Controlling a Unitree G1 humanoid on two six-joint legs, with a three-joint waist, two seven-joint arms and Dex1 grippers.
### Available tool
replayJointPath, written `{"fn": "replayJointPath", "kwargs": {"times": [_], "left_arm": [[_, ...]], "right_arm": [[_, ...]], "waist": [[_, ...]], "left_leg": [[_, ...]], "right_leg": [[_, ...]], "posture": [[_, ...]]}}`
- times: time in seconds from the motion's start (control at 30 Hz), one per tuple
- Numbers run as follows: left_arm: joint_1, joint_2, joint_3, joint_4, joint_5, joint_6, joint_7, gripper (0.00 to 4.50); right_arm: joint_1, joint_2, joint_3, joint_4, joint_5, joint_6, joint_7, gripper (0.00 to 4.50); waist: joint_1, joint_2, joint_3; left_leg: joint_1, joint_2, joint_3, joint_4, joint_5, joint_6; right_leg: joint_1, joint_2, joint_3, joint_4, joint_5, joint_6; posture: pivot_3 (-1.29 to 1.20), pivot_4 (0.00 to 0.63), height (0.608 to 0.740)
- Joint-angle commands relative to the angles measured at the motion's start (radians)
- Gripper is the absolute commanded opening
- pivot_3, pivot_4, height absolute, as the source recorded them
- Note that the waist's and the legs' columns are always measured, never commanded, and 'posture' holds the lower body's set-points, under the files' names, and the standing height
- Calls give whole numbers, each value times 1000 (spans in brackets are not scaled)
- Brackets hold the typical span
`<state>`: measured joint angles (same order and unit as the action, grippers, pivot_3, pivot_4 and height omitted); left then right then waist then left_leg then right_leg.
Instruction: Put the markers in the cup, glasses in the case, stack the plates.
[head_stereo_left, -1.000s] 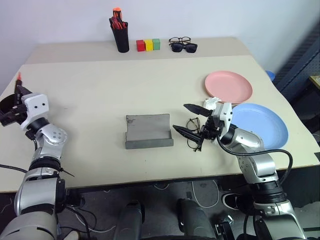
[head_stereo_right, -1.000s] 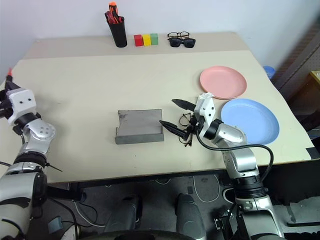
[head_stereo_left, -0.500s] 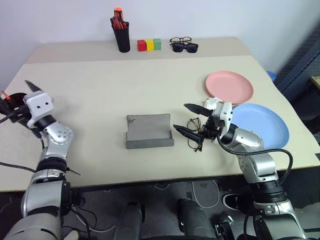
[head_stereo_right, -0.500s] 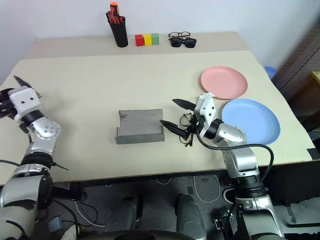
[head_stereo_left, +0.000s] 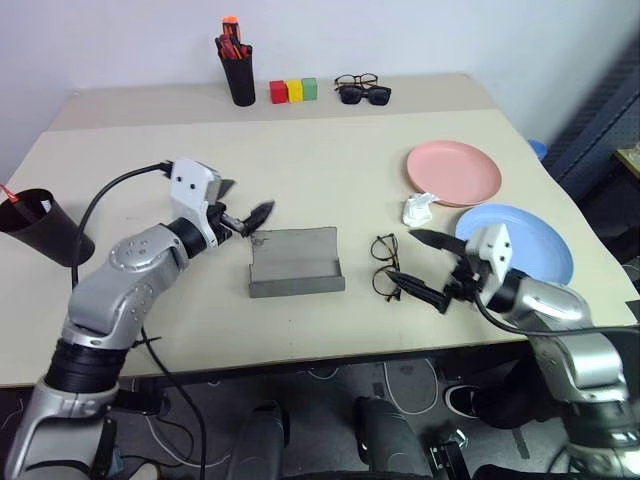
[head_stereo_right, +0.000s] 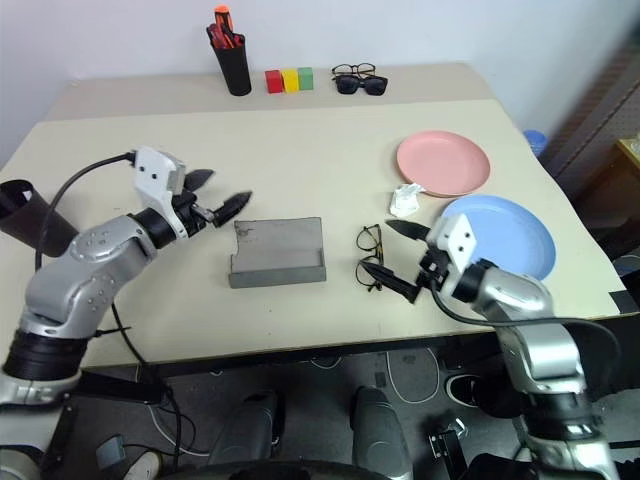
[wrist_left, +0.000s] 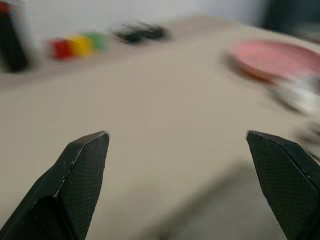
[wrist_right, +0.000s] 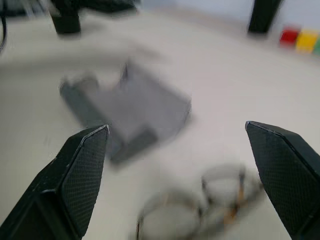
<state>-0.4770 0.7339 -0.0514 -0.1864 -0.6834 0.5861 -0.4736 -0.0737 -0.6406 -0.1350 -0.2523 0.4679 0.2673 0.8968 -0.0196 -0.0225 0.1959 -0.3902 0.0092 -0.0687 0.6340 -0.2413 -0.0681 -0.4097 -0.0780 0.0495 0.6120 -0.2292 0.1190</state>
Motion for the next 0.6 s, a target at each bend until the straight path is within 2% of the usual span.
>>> {"fn": "replayJointPath", "kwargs": {"times": [0.03, 0.1, 0.2, 0.3, 0.43, 0.6], "left_arm": [[-83, 39, -61, 31, -1, 22, -279, 4485], [-119, 43, -90, 63, 13, 28, -385, 4485], [-217, 64, -245, 164, 170, -23, -568, 4485], [-281, 44, -318, 253, 256, -58, -678, 4485], [-350, -8, -397, 375, 396, -132, -743, 4485], [-373, -51, -441, 430, 473, -164, -848, 4485]], "right_arm": [[58, -57, -74, -52, -5, 8, -3, 4482], [92, -80, -91, -55, -15, 8, -1, 4482], [198, -109, -149, -91, -11, 24, -3, 4482], [273, -115, -185, -136, 2, 38, -6, 4482], [350, -94, -227, -180, 5, 33, -23, 4482], [399, -61, -241, -216, -3, 19, -51, 4482]], "waist": [[0, 0, 0], [1, 0, 0], [6, 0, 0], [6, 0, 0], [2, 0, 0], [5, 0, 0]], "left_leg": [[0, 0, 1, 1, 0, 0], [-1, 0, 2, 0, 0, 0], [-1, 0, 2, -2, 0, 1], [-2, 0, 2, -4, -1, 3], [-3, 0, 2, -3, -2, 4], [-3, 0, 2, -2, -2, 4]], "right_leg": [[0, -1, 1, -1, 0, 0], [0, -1, 1, -2, 0, 0], [-1, -1, 1, -3, 0, 0], [-2, -1, 1, -3, 1, -3], [-3, -1, 1, -3, -2, 0], [-2, -1, 1, -3, -2, 1]], "posture": [[0, 150, 740], [0, 150, 740], [0, 150, 740], [0, 150, 740], [0, 150, 740], [0, 150, 740]]}}
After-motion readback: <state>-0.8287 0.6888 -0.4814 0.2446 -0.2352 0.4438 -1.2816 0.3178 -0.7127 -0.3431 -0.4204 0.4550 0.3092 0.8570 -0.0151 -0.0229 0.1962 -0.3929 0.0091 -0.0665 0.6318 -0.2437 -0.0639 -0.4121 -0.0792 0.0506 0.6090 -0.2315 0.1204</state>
